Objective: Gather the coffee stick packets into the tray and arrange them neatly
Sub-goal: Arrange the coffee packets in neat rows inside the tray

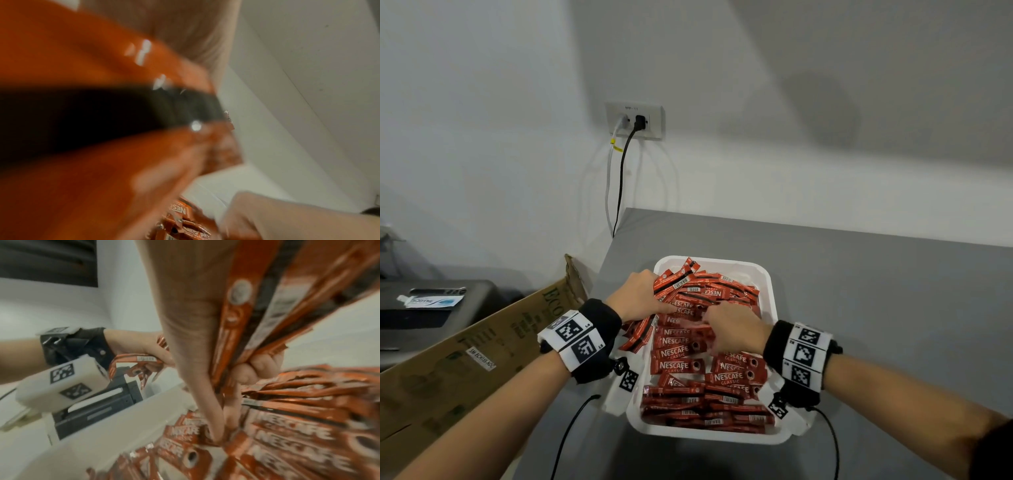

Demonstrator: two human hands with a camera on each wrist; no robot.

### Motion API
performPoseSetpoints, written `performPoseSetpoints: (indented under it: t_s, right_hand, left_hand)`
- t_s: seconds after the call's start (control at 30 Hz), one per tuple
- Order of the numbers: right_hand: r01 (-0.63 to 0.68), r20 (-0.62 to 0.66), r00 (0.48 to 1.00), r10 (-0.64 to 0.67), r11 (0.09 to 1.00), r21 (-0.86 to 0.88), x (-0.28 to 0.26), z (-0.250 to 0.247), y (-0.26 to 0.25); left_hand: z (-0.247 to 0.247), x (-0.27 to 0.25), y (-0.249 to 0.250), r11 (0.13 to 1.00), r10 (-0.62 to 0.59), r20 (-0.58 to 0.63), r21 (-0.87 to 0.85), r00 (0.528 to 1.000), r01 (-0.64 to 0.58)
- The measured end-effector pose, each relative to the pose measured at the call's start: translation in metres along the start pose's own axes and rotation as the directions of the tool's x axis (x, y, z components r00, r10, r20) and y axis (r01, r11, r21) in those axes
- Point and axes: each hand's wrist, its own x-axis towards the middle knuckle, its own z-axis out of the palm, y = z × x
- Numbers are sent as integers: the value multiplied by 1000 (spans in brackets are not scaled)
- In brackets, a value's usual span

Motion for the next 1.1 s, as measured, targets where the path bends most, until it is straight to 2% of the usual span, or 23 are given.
performPoseSetpoints:
  t_s: [0.07, 0.13, 0.5, 1.1]
  right_hand:
    - [-23, 122, 992, 34, 995, -95, -11, 2, 6]
    - [-25, 167, 985, 47, 991, -131, -17, 8, 6]
    - [-28, 193, 979, 58, 987, -158, -21, 11, 0]
    - [-108, 86, 989, 123, 981, -163, -18, 16, 16]
  left_hand:
    - [1, 2, -1, 1000, -4, 13, -23, 1000, 4]
    - [2, 4, 0, 1000, -3, 16, -27, 1000, 3]
    - [6, 5, 2, 1000, 15, 25, -12, 1000, -15]
    - [6, 4, 4, 999, 28, 27, -34, 999, -28]
